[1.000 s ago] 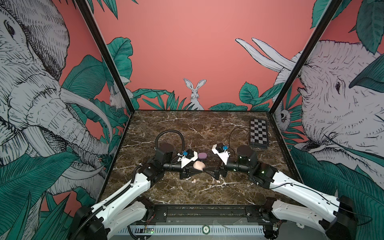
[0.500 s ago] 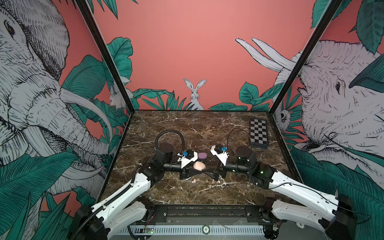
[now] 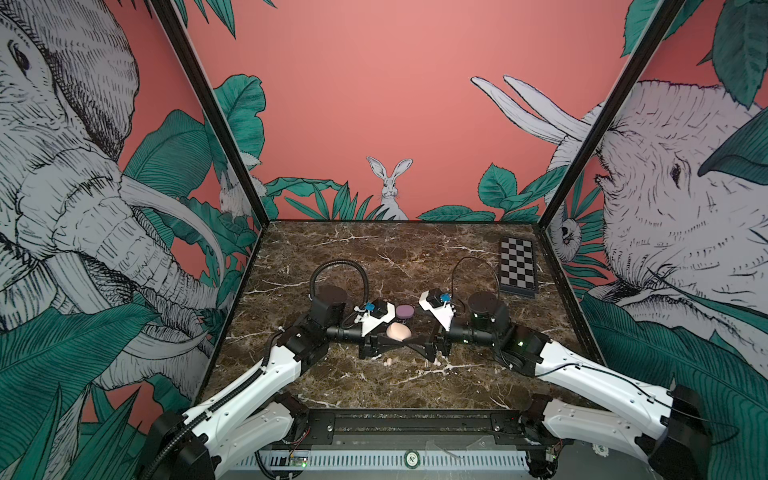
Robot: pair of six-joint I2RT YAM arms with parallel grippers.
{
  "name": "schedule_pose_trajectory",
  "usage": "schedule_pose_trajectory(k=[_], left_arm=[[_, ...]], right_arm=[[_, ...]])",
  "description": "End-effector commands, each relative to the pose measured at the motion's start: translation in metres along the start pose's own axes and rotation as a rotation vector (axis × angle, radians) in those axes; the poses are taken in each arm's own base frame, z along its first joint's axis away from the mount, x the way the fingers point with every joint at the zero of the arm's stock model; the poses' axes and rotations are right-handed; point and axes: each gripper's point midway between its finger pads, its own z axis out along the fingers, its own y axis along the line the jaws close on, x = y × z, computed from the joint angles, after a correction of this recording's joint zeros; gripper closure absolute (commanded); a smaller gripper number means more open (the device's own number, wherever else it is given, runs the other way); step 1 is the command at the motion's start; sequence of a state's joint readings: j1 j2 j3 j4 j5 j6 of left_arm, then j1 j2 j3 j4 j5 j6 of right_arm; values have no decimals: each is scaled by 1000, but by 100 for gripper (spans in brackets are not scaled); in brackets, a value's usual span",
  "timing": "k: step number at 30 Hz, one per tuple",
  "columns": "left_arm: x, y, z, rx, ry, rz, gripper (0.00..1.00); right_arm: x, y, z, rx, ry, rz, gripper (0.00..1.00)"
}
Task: Insert the wireless bluetooth earbuds into the charging case
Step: 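Push the pink case lid open with the right gripper fingertip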
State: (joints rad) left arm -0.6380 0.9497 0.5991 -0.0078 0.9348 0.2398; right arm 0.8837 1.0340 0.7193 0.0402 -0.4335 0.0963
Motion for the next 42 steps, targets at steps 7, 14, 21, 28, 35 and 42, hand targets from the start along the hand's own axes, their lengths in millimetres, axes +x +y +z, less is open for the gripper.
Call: schedule_pose_trajectory(k=[7,14,21,28,35,42], left_arm=[[1,-7,1,39,-14,25,100],[1,-9,1,46,-13,24,100],[2,-9,2,49,-12,23,100],[1,-10,1,51,-14,26,100],[2,-11,2,54,-10,24,100],[3,-12,2,57,-8,27,100]], right_arm=[[-17,-7,-4,58,-58,-32,2],[-21,-20,-10,144,-75,-24,2],[-28,-22,-14,163,-103,-17,2],[-34,-23,-16,173,-115,-17,2],[-36,-22,-17,171,-113,-12,2],[-37,-23,-20,184,-116,-15,2]])
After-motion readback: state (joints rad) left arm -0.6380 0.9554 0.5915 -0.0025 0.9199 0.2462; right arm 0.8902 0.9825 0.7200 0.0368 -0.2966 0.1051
